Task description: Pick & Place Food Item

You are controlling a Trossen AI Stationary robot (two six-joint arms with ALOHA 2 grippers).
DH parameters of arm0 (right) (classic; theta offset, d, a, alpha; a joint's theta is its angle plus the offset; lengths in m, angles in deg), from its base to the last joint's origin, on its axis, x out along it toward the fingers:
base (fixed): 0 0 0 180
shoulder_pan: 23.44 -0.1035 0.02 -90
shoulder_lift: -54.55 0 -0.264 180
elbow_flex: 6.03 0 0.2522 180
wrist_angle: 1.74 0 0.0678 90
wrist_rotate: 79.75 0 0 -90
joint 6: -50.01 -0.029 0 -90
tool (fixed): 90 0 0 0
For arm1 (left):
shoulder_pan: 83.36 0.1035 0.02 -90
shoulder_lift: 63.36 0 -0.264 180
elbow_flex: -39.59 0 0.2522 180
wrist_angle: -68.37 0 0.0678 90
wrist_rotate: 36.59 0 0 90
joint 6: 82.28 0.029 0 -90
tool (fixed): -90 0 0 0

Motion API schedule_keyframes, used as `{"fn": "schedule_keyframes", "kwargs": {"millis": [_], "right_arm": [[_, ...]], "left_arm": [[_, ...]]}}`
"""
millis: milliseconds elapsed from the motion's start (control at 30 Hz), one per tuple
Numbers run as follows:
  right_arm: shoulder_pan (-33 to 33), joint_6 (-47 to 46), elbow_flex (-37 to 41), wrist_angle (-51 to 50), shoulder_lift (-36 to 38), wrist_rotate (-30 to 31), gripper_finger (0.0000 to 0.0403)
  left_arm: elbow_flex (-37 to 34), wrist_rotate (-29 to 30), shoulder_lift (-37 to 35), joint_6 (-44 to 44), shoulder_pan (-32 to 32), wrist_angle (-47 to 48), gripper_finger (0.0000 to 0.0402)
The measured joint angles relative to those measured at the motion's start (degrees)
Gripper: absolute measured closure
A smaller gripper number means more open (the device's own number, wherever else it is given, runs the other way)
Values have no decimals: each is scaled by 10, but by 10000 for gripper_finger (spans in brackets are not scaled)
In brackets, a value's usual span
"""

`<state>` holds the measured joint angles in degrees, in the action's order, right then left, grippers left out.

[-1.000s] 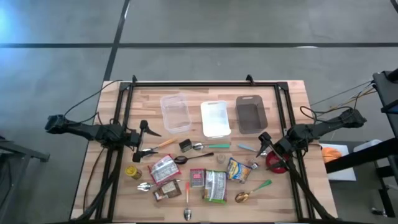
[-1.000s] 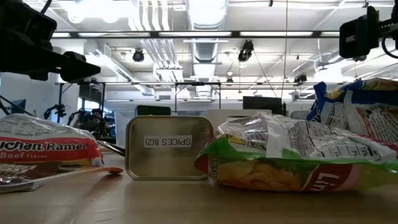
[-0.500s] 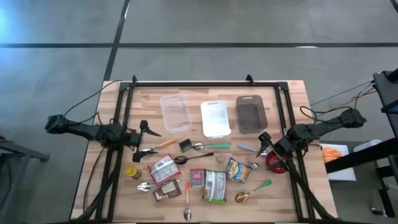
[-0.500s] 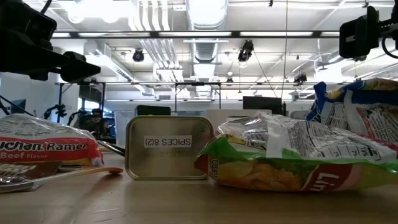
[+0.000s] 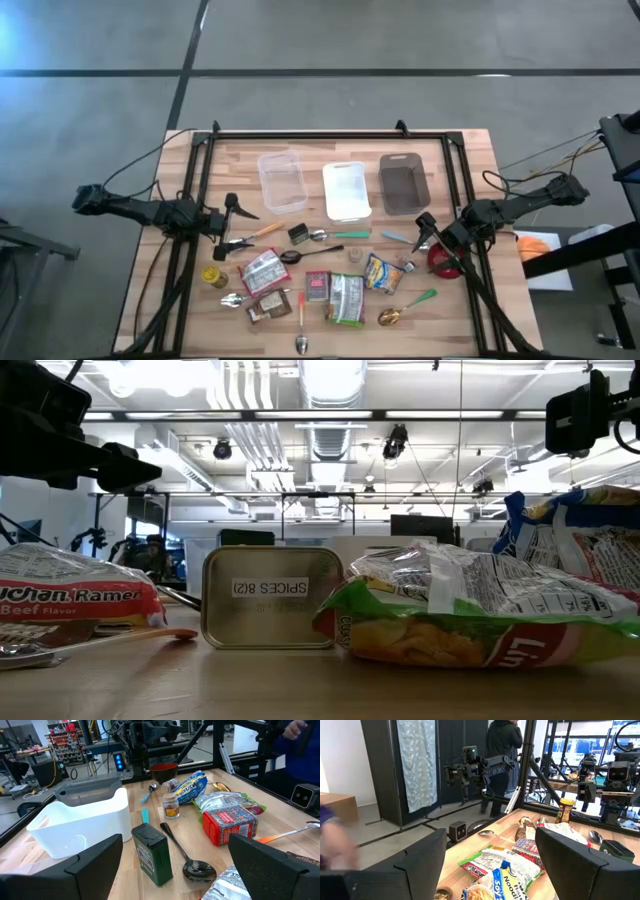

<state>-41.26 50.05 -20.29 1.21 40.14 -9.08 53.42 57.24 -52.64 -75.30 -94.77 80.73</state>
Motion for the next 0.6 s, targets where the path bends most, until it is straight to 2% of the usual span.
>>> {"fn": "schedule_keyframes", "kwargs": {"millis": [400, 533, 600], "right_arm": [[0, 2, 0, 2, 0, 0, 103], [0, 18, 0, 39, 0, 43, 103], [0, -21, 0, 51, 0, 44, 103]], "left_arm": [[0, 0, 0, 0, 0, 0, 39], [0, 0, 0, 0, 0, 0, 39], [0, 0, 0, 0, 0, 0, 39]]}}
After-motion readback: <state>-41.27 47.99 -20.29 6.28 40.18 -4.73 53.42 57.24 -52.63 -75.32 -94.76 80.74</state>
